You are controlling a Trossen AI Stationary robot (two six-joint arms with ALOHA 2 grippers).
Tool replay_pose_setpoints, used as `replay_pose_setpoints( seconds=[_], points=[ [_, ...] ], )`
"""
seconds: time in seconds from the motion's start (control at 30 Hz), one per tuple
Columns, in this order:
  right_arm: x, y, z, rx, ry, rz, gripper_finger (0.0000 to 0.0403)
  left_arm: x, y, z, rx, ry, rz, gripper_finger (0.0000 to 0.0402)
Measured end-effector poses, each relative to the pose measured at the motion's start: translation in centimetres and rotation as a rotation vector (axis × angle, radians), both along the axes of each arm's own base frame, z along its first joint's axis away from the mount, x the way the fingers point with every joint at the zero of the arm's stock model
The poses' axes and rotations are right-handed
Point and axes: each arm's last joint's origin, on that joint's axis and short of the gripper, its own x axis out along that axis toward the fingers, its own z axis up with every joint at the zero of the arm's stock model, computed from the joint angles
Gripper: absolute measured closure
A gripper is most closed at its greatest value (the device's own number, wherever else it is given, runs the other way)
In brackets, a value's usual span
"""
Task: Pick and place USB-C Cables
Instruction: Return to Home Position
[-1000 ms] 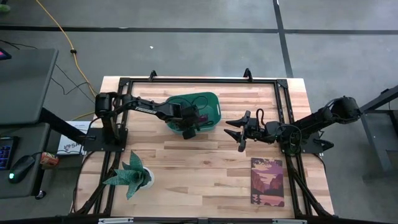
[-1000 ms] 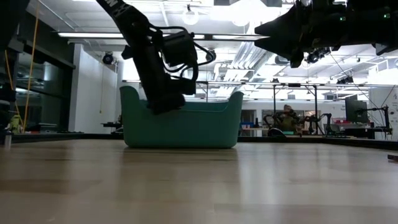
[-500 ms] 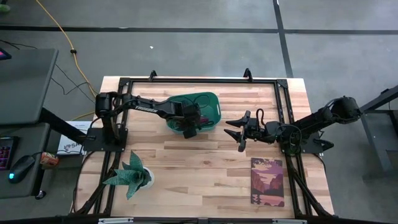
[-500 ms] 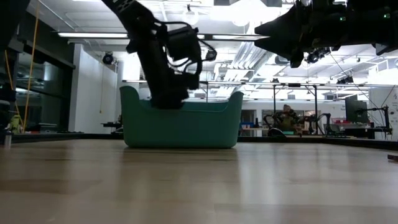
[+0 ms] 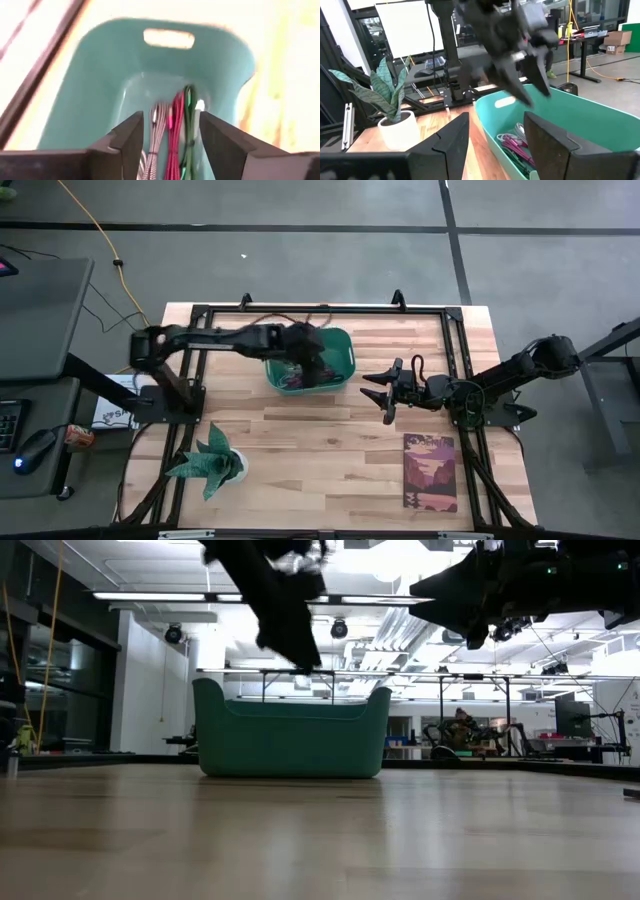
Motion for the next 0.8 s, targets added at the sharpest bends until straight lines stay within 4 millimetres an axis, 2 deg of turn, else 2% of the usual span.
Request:
replay_pose_setpoints(
  seconds=[0.1,0.2,0.4,0.5,0.6,0.8],
  points=[
    [0.0,0.0,0.0,-0.001,0.001,0.001,0.0224,-2.1,-1.2,2.3,0.01,-0.161,-0.013,0.0235],
    [0.0,0.0,0.0,0.0,0.0,0.001,0.0224,-4.9,-3.3,3.7,0.008,-0.338,-0.063,0.0239],
    [0.0,0.0,0.0,0.002,-0.002,0.002,0.0224,-11.0,-8.2,4.6,0.052,-0.708,-0.203,0.024],
    [0.0,0.0,0.1,0.002,-0.007,0.003,0.0224,-13.9,-10.0,4.1,0.077,-0.889,-0.281,0.0241],
    [0.0,0.0,0.1,0.009,-0.009,0.004,0.0224,-16.6,-11.0,3.4,0.102,-1.026,-0.332,0.0241],
    [0.0,0.0,0.1,0.007,-0.009,0.005,0.0224,-20.0,-11.4,0.4,0.072,-1.075,-0.342,0.0241]
  ],
)
